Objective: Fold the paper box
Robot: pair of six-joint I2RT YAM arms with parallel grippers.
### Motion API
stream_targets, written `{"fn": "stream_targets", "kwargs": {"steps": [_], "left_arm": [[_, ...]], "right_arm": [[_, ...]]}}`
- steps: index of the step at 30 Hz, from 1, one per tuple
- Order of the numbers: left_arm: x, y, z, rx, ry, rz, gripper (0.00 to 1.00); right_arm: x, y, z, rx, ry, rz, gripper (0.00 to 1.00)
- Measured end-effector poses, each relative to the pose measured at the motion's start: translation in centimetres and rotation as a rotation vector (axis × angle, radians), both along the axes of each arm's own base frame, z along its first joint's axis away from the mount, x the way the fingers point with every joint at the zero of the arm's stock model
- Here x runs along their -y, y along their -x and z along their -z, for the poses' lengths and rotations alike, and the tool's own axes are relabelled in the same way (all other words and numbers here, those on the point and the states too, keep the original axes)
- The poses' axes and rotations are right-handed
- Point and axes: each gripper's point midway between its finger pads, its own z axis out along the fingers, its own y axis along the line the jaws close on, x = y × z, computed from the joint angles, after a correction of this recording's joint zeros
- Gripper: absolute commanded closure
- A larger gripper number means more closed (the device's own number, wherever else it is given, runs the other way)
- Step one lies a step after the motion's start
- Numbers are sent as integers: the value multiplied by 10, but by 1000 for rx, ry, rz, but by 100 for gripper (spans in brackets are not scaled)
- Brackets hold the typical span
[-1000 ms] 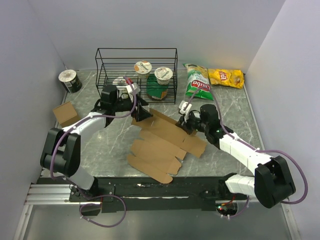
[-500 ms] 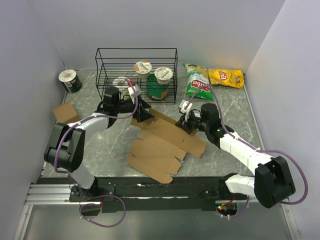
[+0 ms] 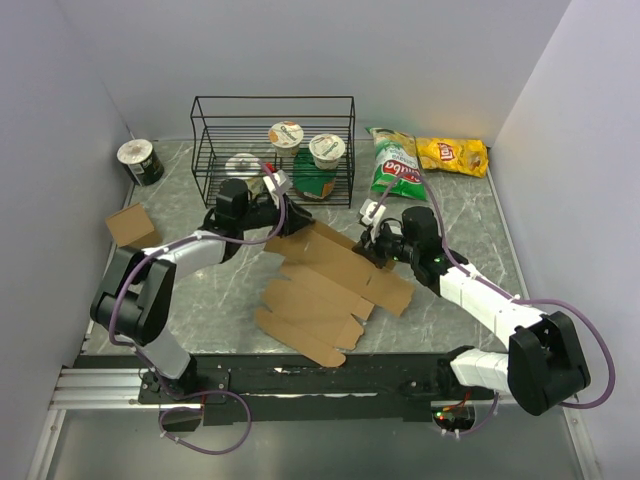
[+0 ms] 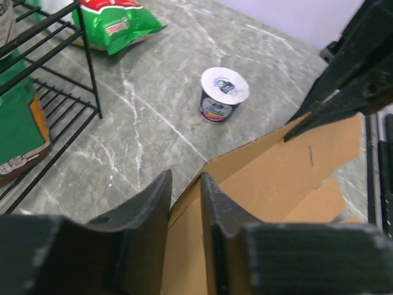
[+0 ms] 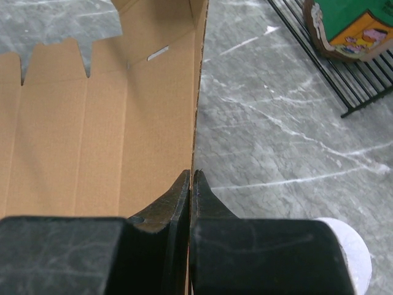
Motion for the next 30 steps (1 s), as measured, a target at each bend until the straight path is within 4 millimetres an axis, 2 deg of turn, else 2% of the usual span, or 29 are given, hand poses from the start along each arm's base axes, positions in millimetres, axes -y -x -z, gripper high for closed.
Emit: {"fn": "stream_targets", "kwargs": {"steps": [2,6,11,13,16,18,19,21,22,25,30], "left_arm": [[2,-2,2,1,-9,-21,80],[8,-1,8,-14,-36,-55,80],[12,-2,8,-4,-68,-114,75],[14,-1,5,7,-75,-130,68],[16,0,2,29,-93,-154,66],[16,1,4,36,-109,-165,55],[15,0,5,41,-121,-168,45],[14,-2,8,43,-144,-179,42],[12,-3,10,36,-156,-193,31],[7,-10,11,42,-173,-244,18],[-11,-13,11,17,-169,-364,15]], "right_arm": [[2,-1,1,-3,5,12,98],[7,-3,5,-14,22,42,98],[10,-6,6,-13,28,61,98],[10,-8,5,-4,27,67,99],[10,-10,2,6,23,74,98],[10,-11,2,9,23,78,99],[11,-11,3,9,24,81,99],[11,-11,4,7,24,83,99],[11,-11,4,8,25,85,99],[11,-12,3,11,26,87,99],[12,-14,2,19,26,96,100]]}}
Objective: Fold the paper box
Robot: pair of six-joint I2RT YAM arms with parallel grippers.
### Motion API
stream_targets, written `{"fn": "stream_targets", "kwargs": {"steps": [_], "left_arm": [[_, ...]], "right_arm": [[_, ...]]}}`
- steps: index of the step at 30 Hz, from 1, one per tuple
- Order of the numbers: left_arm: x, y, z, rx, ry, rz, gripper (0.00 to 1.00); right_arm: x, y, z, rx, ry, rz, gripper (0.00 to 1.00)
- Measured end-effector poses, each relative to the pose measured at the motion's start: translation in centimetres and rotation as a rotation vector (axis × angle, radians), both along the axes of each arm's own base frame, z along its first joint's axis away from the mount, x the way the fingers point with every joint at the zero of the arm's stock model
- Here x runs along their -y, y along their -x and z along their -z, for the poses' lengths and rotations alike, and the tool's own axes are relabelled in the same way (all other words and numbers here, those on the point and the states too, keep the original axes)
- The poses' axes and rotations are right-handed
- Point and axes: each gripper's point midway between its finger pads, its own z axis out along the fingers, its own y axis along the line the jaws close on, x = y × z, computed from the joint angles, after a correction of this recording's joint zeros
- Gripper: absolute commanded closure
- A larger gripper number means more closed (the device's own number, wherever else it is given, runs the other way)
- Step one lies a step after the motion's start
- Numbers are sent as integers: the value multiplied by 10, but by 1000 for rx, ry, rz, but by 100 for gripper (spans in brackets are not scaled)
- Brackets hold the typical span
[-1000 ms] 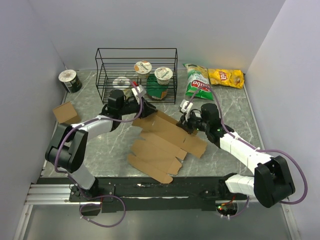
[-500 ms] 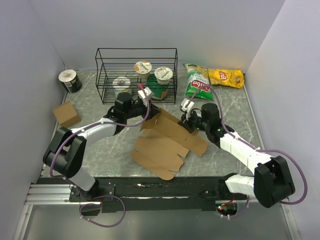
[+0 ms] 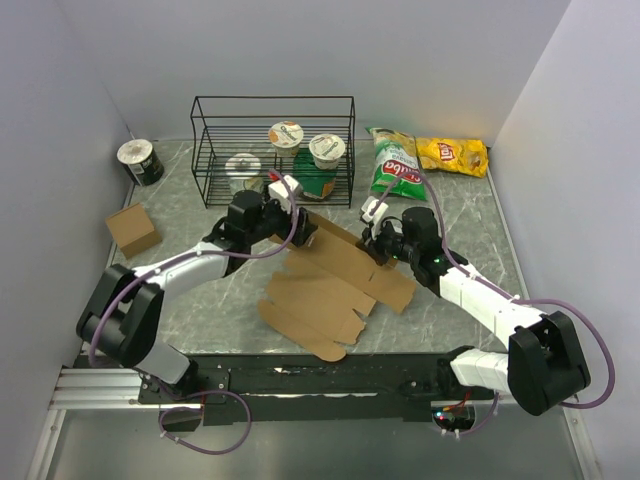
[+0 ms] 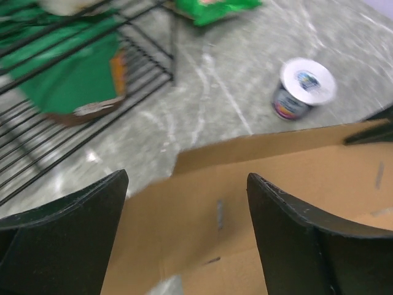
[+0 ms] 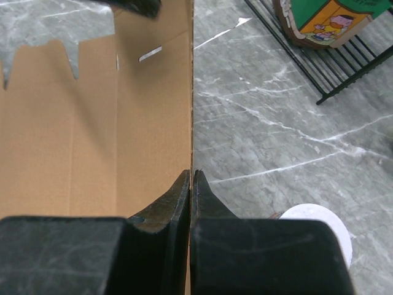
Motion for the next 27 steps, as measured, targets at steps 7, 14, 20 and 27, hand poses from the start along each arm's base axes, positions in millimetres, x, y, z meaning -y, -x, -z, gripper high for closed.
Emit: {"fn": "stream_targets", "kwargs": {"steps": [7,14,20,27], "left_arm": [[-34,5,-22,17,88,-207,20],[-25,26,-28,-71,240,-176,28],[-20,17,20,-277,334,-128,34],[-21,12,48,-372,442,-21,25]], "right_arm": [[1,-3,-2,12,0,17,100],[2,-3,-4,15,-4,20,100],[2,-2,-9,30,-12,17,100],[2,-3,-12,38,-15,18,100]]}}
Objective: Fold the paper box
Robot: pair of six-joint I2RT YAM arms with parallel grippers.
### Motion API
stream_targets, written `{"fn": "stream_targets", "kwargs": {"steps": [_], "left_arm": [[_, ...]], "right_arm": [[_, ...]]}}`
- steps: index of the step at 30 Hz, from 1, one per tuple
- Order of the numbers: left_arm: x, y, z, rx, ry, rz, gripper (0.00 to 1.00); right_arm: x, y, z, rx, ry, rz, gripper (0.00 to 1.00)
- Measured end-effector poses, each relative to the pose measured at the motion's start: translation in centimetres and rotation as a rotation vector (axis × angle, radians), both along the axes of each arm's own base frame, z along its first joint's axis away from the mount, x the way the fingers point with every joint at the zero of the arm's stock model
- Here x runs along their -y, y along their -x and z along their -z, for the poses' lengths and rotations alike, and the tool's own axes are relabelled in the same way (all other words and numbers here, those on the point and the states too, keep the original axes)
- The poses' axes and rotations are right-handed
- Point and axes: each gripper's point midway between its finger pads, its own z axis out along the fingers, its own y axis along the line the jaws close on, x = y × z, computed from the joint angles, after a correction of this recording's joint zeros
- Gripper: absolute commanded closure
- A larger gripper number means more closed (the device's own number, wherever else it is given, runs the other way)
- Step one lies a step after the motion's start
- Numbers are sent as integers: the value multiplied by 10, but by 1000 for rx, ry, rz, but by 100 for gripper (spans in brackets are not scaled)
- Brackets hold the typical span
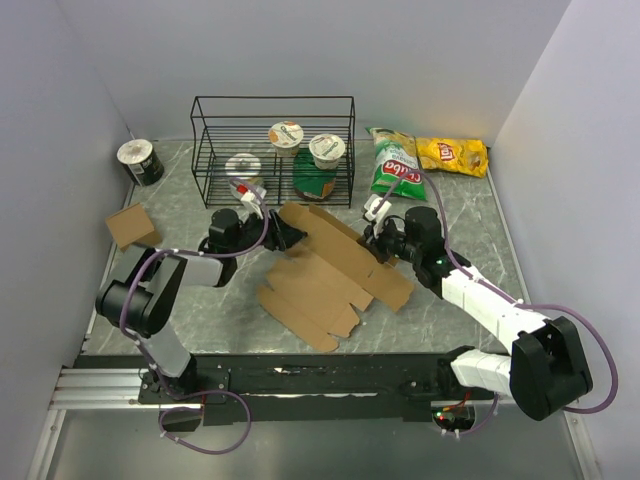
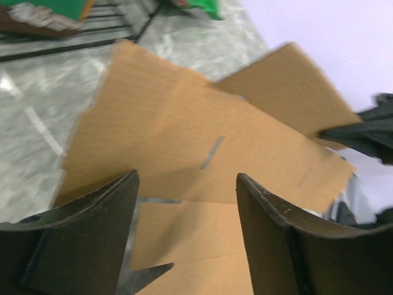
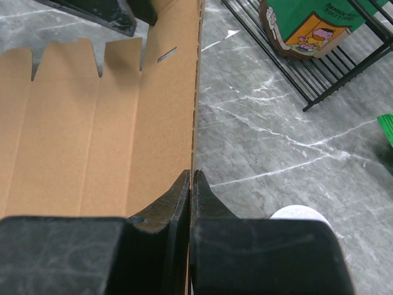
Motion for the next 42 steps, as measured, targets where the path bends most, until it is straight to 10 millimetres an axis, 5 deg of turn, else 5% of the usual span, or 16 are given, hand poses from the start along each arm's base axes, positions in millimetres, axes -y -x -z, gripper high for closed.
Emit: {"fn": "stream_targets", "kwargs": {"steps": [11,24,33,42], "left_arm": [[6,-2,-50,229,1,86,20],[10,-1,-67,361,47,207,25],[25,10,-70,386,52,268,42],[37,2,-51,331,-38,189,61]], "right_arm": [[-5,5,-1,-8,-15,-38,100],[-10,12,2,-32,-25,-76,100],[-11,13,7,-49,-22,-85,100],[-4,9,14,-65,4,-42,100]]}}
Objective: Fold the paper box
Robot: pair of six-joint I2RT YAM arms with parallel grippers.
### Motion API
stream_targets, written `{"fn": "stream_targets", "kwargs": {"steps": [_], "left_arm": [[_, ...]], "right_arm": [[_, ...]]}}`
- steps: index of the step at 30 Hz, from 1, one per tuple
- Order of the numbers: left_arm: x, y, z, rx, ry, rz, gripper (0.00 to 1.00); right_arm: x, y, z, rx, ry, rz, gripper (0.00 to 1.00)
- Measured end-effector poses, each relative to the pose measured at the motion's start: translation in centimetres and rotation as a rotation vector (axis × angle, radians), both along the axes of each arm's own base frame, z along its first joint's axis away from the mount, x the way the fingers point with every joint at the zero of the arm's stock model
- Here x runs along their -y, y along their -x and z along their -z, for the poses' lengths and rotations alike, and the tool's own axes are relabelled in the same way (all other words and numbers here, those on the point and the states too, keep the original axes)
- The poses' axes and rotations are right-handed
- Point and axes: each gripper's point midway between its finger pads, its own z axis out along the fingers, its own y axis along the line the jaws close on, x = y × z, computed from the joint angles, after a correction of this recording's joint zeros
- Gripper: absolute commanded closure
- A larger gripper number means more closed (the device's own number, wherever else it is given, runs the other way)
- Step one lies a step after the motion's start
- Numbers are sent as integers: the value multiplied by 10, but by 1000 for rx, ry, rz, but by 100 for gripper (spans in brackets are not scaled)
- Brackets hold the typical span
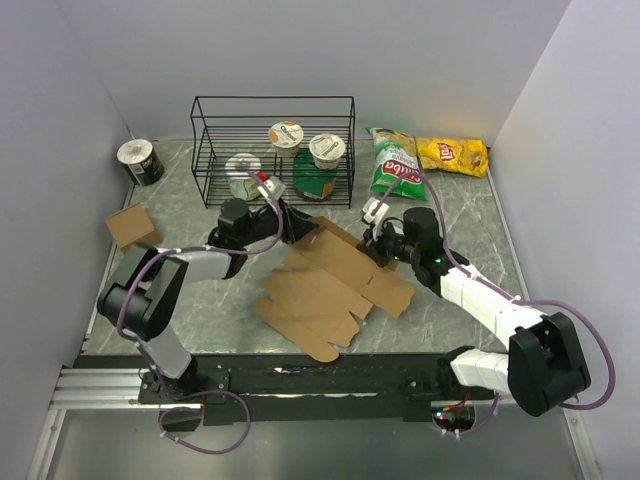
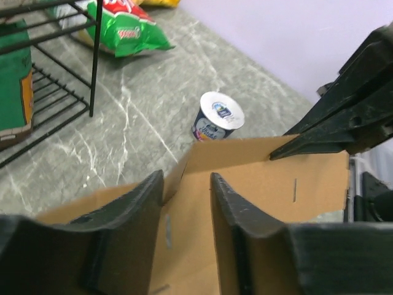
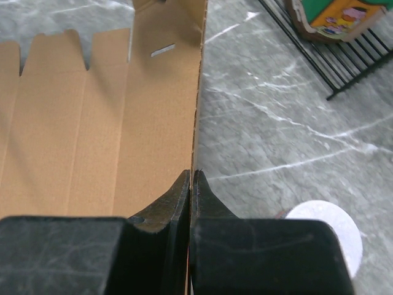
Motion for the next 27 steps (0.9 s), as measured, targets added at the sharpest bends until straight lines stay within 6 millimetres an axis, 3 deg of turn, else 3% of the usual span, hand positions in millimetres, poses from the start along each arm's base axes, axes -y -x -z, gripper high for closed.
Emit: {"fn": "stream_targets", "kwargs": {"steps": [5,18,27], "left_arm": [[11,4,5,-33,-46,-65,63],[16,1,12,-135,-33,-174,61],[23,-2,26,-236,-54,-312,67]], "right_arm": [[2,-4,-1,10,5,18,100],[7,-9,0,22,21,54,100],[12,-9,7,28,45,90,100]]}}
